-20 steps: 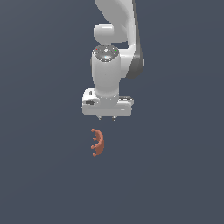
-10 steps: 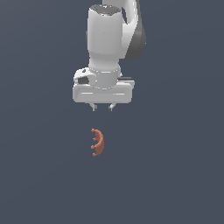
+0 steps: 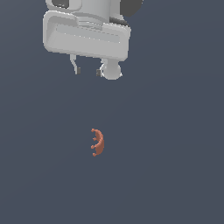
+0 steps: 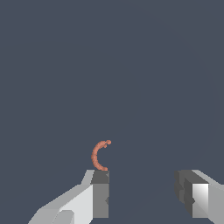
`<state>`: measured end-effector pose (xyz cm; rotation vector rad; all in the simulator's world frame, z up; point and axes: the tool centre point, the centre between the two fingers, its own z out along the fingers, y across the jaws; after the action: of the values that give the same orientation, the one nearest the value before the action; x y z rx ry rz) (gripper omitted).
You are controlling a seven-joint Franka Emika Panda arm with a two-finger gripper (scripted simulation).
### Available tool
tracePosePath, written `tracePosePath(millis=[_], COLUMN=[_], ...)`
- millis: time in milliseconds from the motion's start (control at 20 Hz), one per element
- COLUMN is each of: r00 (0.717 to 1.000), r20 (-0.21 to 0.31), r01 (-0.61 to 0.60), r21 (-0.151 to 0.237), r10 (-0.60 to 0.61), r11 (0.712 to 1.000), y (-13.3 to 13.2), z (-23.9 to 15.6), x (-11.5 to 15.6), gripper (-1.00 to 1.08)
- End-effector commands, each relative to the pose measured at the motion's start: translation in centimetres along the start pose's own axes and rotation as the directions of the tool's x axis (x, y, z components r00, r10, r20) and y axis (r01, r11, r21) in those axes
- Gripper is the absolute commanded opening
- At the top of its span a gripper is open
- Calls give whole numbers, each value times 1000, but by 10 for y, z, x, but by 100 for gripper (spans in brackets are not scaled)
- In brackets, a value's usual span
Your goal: Pick up the object and move it to a goal position.
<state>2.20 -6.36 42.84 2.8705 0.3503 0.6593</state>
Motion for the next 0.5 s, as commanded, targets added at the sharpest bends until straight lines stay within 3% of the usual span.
tracePosePath(millis=[0,450], r00=[997,953], r20=[-65,-273], r01=[34,113], r21=[-21,-78], r10=[-35,-131], r11=[999,990], y=[17,81], z=[-36,-145], x=[8,10], gripper=[28,28])
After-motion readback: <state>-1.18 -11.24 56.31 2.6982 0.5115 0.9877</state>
